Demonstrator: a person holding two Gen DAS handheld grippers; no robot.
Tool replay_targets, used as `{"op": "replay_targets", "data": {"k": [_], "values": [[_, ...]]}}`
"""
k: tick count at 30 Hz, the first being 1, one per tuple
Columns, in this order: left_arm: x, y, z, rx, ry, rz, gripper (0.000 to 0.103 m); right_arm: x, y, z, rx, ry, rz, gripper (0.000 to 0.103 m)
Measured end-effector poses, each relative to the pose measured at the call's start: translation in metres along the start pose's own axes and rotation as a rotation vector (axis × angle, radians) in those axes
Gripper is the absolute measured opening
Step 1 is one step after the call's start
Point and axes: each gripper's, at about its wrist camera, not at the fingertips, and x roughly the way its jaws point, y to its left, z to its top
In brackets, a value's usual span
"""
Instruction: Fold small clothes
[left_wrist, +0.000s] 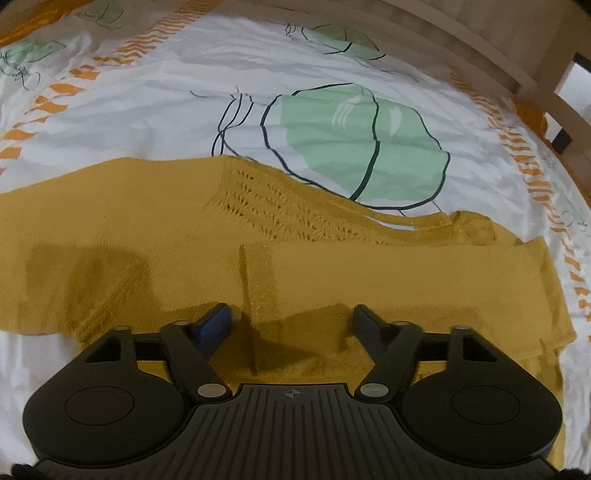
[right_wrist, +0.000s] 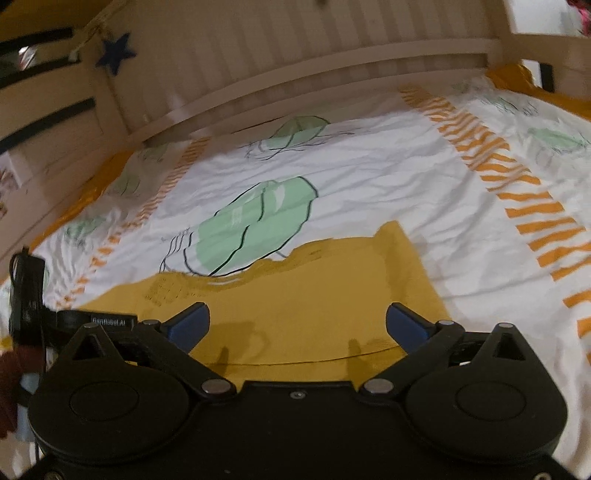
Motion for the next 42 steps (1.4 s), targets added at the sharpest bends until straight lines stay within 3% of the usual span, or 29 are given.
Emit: {"op": "replay_targets", "data": {"k": [1, 2, 4, 13, 18, 23, 32, 34, 39, 42], "values": [[0.000, -0.002, 0.001, 0.006, -0.005, 0.008, 0.039, -0.001, -0.004, 0.001, 0.015, -0.001, -0.004, 0.102], [0.000, -0.004, 0.001, 0.012, -0.007, 0.022, 0.035, -0.002, -0.007, 0.002, 0.028, -0.004, -0.007, 0.102], [-0.005, -0.007, 0.002, 0.023, -0.027, 0.020, 0.009, -0.004, -0.017, 0.005, 0.064, -0.011, -0.012, 0.102], [-0.070, -0.021, 0.023, 0.092, -0.217, -0.011, 0.003, -0.005, -0.047, 0.007, 0.134, 0.000, -0.106, 0.102], [-0.093, -0.011, 0.040, 0.107, -0.282, 0.012, 0.003, 0.000, -0.046, 0.004, 0.125, 0.024, -0.105, 0.102], [-0.086, 0.012, 0.041, 0.069, -0.253, 0.046, 0.003, 0.003, -0.047, 0.001, 0.129, 0.046, -0.097, 0.102], [-0.031, 0.031, 0.010, -0.042, -0.064, -0.156, 0.008, 0.003, -0.046, 0.001, 0.137, 0.054, -0.078, 0.102], [-0.024, 0.029, 0.006, -0.050, -0.050, -0.152, 0.027, 0.002, -0.045, 0.001, 0.138, 0.051, -0.076, 0.102], [-0.014, 0.031, 0.000, -0.053, -0.043, -0.137, 0.038, 0.002, -0.044, 0.001, 0.138, 0.049, -0.073, 0.102], [-0.008, 0.035, -0.003, -0.074, -0.026, -0.142, 0.039, 0.003, -0.043, 0.001, 0.136, 0.051, -0.071, 0.102]]}}
